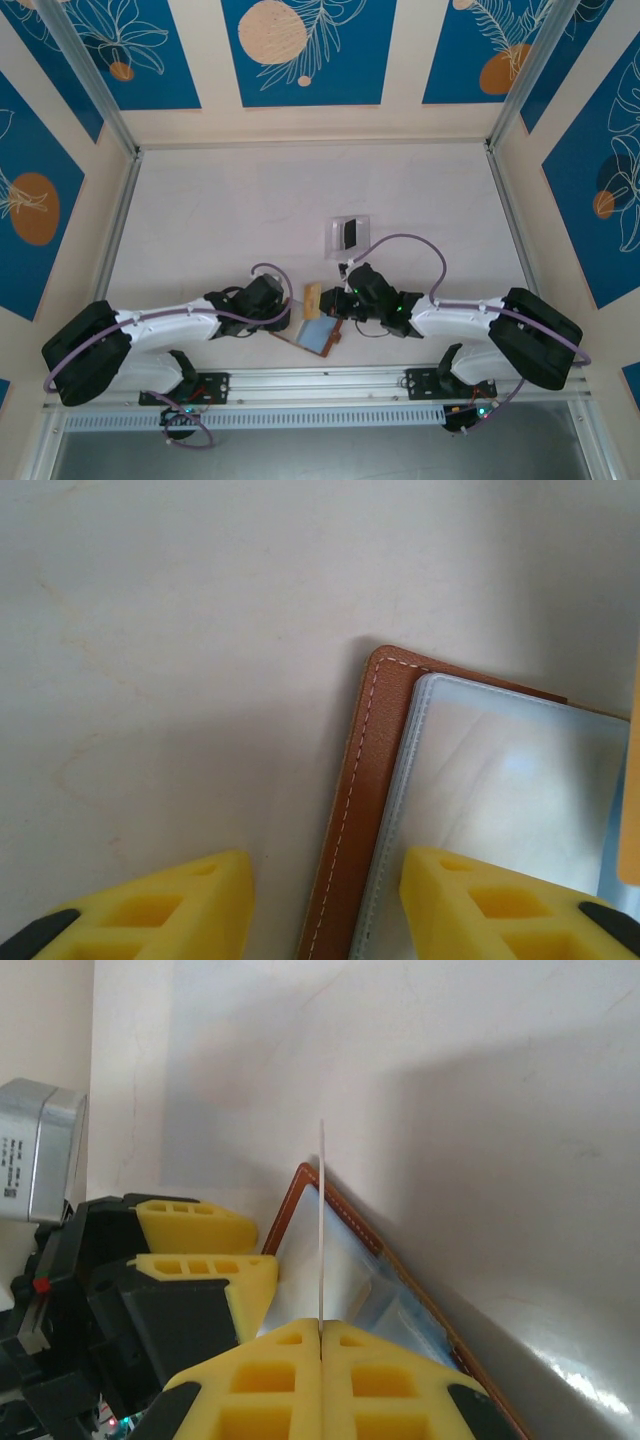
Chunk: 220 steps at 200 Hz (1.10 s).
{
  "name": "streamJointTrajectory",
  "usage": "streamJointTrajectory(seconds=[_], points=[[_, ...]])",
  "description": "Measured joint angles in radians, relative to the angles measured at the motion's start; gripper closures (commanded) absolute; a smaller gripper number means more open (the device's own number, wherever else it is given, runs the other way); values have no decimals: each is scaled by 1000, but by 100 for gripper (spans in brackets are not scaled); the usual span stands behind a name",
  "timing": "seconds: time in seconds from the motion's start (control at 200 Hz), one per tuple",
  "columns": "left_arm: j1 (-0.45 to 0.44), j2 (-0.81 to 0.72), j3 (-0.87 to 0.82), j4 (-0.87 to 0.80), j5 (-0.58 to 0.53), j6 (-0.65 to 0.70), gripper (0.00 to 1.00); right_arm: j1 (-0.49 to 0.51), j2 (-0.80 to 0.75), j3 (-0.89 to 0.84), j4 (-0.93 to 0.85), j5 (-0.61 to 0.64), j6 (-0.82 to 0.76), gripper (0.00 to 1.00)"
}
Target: Put the credit cards into the card holder
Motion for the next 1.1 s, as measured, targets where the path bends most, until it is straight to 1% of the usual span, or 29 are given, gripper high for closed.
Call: streamJointTrajectory(seconds=[0.14,0.235,0.315,0.4,0.57,0.785,0.955,1.1], points=[[-3,-8,0,1,-2,1,53,2,-92,-2,-69,13,-6,100],[-5,-23,0,-8,-2,1,51,6,-171,26,-154,19,-18,100],[-7,-35,0,-30,-2,6,47,24,-225,46,-207,19,-27,100],[-8,-49,1,-63,-3,9,44,55,-247,55,-253,27,-34,100],[-8,-73,18,-134,-7,10,39,164,-191,76,-343,64,-56,100],[-2,-100,50,-186,-12,11,38,261,-108,91,-391,129,-95,100],[5,-101,52,-196,-12,11,37,352,-58,114,-422,229,-119,100],[7,-91,55,-204,-12,11,37,394,-26,119,-446,331,-119,100]])
